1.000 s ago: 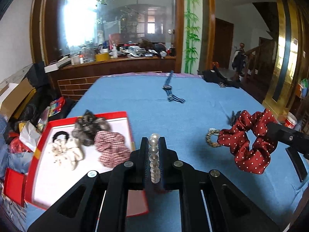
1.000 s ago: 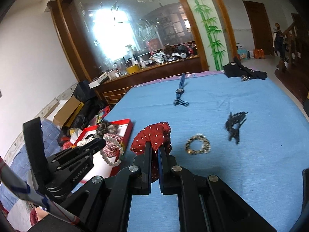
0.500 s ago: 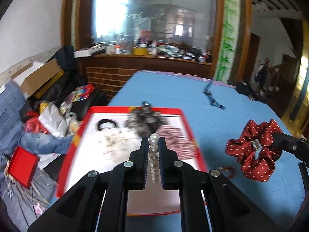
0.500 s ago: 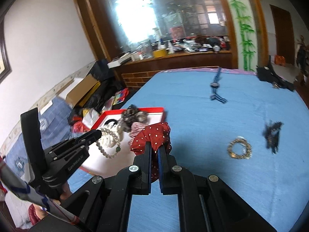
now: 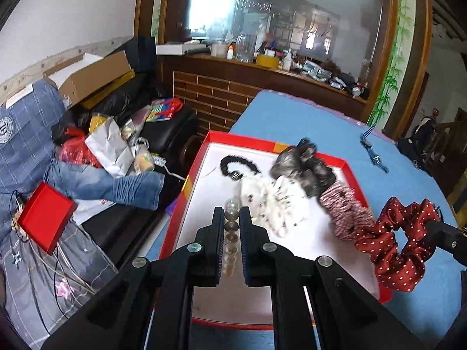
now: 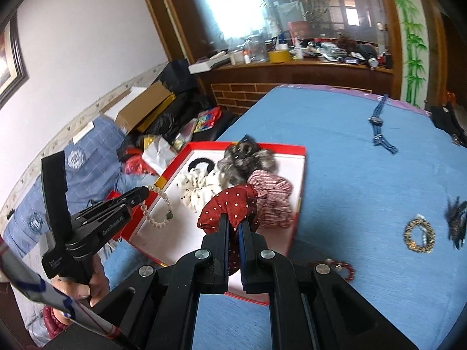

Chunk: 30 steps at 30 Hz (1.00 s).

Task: Organize jewelry
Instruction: 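Lower the pearl bracelet into the red box with the left tool while the right drops the red scrunchie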

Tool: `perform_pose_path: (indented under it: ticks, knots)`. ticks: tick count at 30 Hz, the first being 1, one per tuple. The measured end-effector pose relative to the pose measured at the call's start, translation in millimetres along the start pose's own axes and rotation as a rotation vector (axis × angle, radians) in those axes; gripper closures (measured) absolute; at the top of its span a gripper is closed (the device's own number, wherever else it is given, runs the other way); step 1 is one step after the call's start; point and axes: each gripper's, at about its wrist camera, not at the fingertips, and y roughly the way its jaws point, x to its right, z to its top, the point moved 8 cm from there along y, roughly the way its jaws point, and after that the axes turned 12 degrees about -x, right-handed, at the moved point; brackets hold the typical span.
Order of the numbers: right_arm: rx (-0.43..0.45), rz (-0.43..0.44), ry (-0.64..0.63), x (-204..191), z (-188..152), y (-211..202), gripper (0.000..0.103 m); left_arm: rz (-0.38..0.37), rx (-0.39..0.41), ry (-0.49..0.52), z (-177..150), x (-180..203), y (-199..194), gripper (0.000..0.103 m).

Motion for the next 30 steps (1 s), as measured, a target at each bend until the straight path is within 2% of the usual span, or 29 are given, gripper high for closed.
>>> perform_pose_path:
  ticks: [5, 12, 23, 30]
  knots:
    - [-0.037, -0.007, -0.013, -9, 4, 27, 0.096, 0.002, -0.031, 0.009, -1, -2, 15, 0.093]
    - [-0.08, -0.03, 0.015, 1, 7, 56, 0.096, 0.011, -0.065, -0.002, -1, -8, 31, 0.093]
    - [-0.083, -0.075, 0.032, 6, 30, 84, 0.096, 0.047, -0.092, -0.004, 6, -8, 49, 0.093]
    - [-0.114, -0.096, 0.042, 14, 28, 96, 0.096, 0.057, -0.085, -0.003, 6, -9, 50, 0.093]
